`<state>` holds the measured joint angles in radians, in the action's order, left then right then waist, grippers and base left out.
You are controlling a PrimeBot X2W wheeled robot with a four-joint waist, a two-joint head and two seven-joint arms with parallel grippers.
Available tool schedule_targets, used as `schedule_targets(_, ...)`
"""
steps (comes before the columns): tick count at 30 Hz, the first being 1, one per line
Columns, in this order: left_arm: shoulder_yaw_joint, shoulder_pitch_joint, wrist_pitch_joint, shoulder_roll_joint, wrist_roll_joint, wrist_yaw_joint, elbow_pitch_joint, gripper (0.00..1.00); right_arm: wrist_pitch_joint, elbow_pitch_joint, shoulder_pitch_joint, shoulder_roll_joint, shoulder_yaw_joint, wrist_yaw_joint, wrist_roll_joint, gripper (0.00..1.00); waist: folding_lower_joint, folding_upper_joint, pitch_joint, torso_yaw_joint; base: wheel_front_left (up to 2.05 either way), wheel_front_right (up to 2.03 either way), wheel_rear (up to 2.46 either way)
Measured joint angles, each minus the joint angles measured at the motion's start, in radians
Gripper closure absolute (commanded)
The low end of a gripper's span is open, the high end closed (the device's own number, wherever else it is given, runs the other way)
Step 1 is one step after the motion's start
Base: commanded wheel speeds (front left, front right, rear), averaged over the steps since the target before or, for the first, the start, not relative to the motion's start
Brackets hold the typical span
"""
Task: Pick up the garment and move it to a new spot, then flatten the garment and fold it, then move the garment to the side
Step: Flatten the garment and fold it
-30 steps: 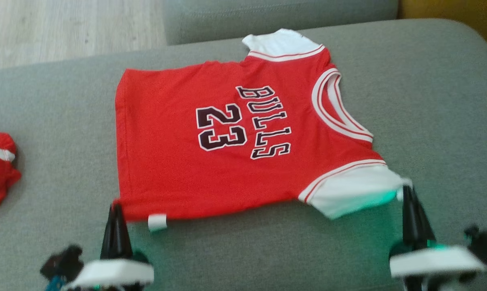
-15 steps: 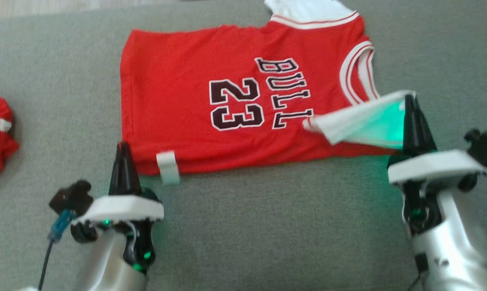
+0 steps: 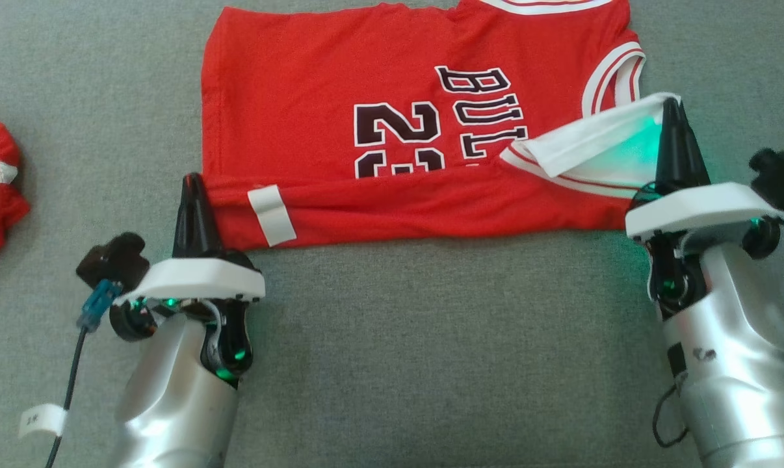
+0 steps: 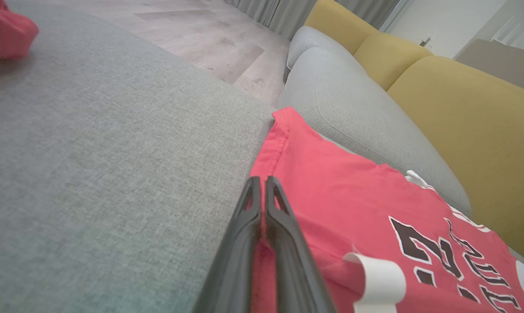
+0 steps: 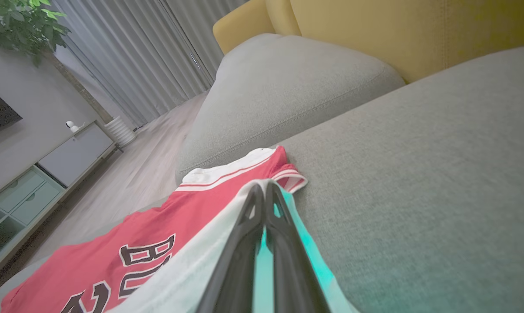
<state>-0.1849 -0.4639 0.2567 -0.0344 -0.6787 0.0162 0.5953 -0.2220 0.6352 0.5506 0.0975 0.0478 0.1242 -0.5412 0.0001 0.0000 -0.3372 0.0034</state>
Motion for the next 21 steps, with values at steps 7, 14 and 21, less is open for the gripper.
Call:
schedule_targets(7, 0.022, -0.014, 0.000, 0.002, 0.041, -0.045, -0.005, 0.00, -0.028, -0.035, 0.038, -0.002, -0.040, 0.000, 0.112, 0.00, 0.0000, 0.0000, 0.007, 0.001, 0.00, 0.00, 0.00)
schedule_targets(14, 0.028, 0.086, 0.000, 0.002, 0.204, -0.072, -0.086, 0.00, -0.029, -0.202, -0.057, -0.012, -0.047, 0.000, 0.267, 0.00, -0.0002, 0.0000, 0.041, 0.001, 0.00, 0.00, 0.00)
schedule_targets(21, 0.018, 0.265, 0.000, 0.000, 0.347, -0.091, -0.156, 0.00, -0.029, -0.221, -0.260, -0.026, -0.025, 0.000, 0.334, 0.00, -0.0003, 0.0000, 0.113, 0.003, 0.00, 0.00, 0.00)
